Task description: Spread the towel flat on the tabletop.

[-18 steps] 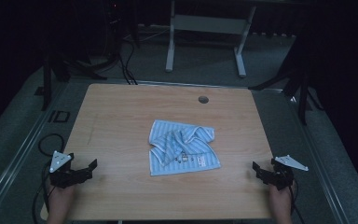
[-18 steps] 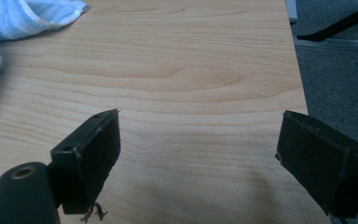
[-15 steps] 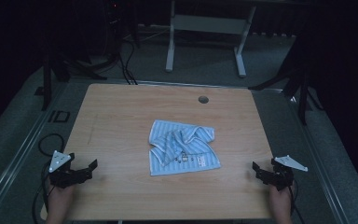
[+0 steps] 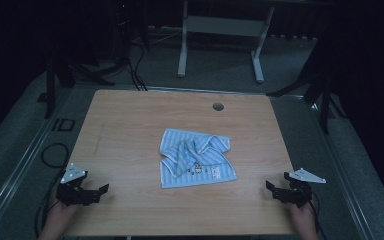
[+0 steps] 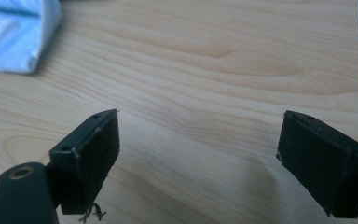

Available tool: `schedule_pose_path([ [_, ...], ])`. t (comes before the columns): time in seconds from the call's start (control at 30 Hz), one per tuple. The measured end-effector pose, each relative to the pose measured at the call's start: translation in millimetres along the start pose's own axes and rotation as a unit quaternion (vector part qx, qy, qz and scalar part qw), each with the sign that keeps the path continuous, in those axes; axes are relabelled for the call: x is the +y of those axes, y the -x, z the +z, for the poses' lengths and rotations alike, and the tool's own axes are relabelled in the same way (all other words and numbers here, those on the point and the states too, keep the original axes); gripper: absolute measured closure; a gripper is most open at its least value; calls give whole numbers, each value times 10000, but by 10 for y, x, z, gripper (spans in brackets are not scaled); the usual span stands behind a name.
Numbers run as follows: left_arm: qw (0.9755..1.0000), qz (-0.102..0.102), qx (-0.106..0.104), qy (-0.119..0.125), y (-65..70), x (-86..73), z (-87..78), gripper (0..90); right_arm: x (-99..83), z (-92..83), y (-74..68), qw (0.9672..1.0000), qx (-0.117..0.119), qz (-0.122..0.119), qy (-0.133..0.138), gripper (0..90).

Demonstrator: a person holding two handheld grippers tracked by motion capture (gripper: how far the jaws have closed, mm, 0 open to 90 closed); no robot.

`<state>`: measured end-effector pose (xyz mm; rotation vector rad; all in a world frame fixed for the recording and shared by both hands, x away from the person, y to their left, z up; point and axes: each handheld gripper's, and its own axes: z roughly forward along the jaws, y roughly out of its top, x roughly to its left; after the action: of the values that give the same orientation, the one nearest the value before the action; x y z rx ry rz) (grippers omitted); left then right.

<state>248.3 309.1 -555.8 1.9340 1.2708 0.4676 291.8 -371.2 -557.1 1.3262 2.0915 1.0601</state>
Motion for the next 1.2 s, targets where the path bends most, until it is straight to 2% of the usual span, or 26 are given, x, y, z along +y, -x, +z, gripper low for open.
schedule_pose_path([
  [0.1, 9999, 117, 2, -85, 13, 9, 4, 15, -8, -16, 8, 9999, 62, 22, 77, 127],
  [0.13, 9994, 232, -103, -241, 25, 27, 1, 15, -12, -27, 5, 9997, 183, -49, 128, 127],
  [0.17, 9994, 232, -103, -241, 25, 27, 1, 15, -7, -23, 5, 9996, 252, -90, 84, 127],
  [0.2, 9983, 423, -88, -394, 45, 62, -17, 15, 1, -22, 7, 9992, 349, -184, 2, 127],
  [0.23, 9975, 515, -71, -471, 55, 82, -25, 15, 6, -18, 7, 9988, 422, -234, -46, 127],
  [0.27, 9967, 601, -56, -542, 66, 99, -32, 15, 10, -14, 10, 9982, 513, -274, -121, 127],
  [0.3, 9967, 601, -56, -542, 66, 99, -32, 15, 10, -14, 10, 9982, 513, -274, -121, 127],
  [0.37, 9938, 752, -203, -791, 96, 153, -42, 15, 25, -17, 12, 9971, 566, -417, -305, 129],
  [0.5, 9876, 1010, -332, -1156, 156, 203, -34, 15, 76, -40, 37, 9946, 773, -485, -503, 129],
  [0.57, 9867, 1054, -348, -1188, 165, 207, -34, 15, 95, -48, 44, 9940, 781, -537, -546, 129],
  [0.6, 9841, 1111, -452, -1310, 182, 214, -25, 15, 149, -76, 50, 9926, 754, -665, -678, 130],
  [0.67, 9810, 1200, -527, -1431, 196, 214, -22, 15, 199, -99, 63, 9908, 824, -747, -771, 131],
  [0.73, 9787, 1242, -647, -1499, 207, 209, -19, 15, 260, -121, 76, 9873, 954, -830, -963, 132],
  [0.83, 9755, 1306, -695, -1627, 226, 214, -13, 15, 341, -135, 76, 9790, 1099, -1060, -1351, 135],
  [1.0, 9652, 1510, -801, -1977, 261, 264, -28, 15, 443, -142, 17, 9595, 1063, -1610, -2054, 139],
  [1.07, 9589, 1645, -858, -2145, 273, 291, -35, 15, 479, -139, -9, 9501, 1181, -1674, -2352, 139],
  [1.13, 9542, 1693, -889, -2302, 286, 318, -38, 15, 504, -123, -37, 9379, 1314, -1722, -2708, 139],
  [1.2, 9485, 1716, -929, -2494, 305, 348, -31, 15, 518, -100, -74, 9263, 1300, -1876, -2999, 139],
])
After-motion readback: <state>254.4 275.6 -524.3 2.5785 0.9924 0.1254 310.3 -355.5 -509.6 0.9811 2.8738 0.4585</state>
